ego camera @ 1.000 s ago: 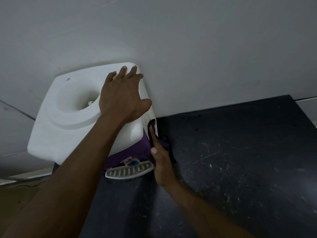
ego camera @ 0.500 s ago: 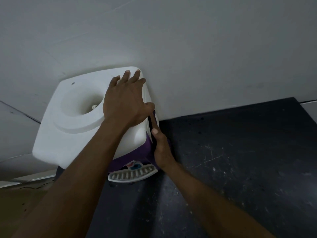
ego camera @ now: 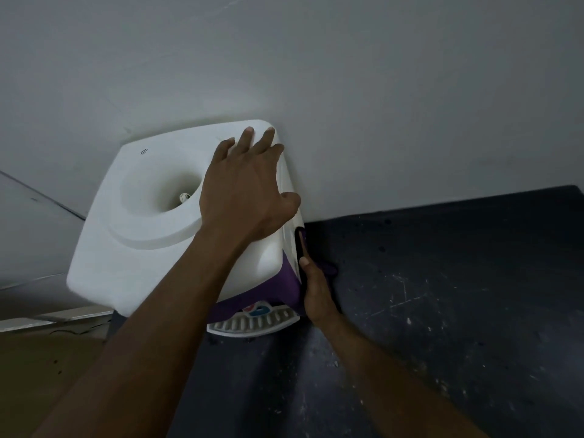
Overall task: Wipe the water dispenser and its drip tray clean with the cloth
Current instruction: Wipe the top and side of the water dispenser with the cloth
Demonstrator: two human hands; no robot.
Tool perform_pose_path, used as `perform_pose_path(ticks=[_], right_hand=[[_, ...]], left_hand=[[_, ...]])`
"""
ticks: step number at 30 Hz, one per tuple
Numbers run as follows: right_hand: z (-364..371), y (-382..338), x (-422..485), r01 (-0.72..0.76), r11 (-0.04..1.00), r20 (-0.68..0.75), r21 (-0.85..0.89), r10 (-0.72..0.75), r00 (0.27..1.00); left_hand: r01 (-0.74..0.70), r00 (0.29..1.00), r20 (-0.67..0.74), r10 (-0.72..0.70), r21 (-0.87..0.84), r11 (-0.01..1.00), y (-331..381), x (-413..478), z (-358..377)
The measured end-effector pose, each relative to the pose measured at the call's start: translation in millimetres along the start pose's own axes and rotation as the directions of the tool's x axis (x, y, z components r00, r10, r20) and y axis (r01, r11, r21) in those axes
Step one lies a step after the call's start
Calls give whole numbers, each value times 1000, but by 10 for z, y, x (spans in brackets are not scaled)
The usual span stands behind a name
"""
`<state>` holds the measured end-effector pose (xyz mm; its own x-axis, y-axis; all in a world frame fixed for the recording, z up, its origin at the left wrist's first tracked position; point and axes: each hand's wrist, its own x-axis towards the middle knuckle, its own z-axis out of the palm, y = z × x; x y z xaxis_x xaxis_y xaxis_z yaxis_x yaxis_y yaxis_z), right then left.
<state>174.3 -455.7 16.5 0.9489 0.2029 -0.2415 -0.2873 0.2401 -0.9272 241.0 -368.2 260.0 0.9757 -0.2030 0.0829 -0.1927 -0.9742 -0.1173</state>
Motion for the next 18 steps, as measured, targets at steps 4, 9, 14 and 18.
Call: perform_pose_path(ticks=[4,9,14,18], right_hand=[[-91,112,95,-132,991,-4,22,132,991],[-173,1,434,-287,955,-41,76,291,956],[-159,-192,748,-298,954,-94,24,299,950],[-154,-285,812,-218,975,-44,47,220,974]], left_hand=[[3,1000,10,-3,-1,1000,-3,8,-7],[4,1000,10,-4,-8,1000,-9,10,2],[5,1000,3,-5,-26,1000,-17,5,5],[4,1000,-8,-5,-24,1000,-18,-1,8]])
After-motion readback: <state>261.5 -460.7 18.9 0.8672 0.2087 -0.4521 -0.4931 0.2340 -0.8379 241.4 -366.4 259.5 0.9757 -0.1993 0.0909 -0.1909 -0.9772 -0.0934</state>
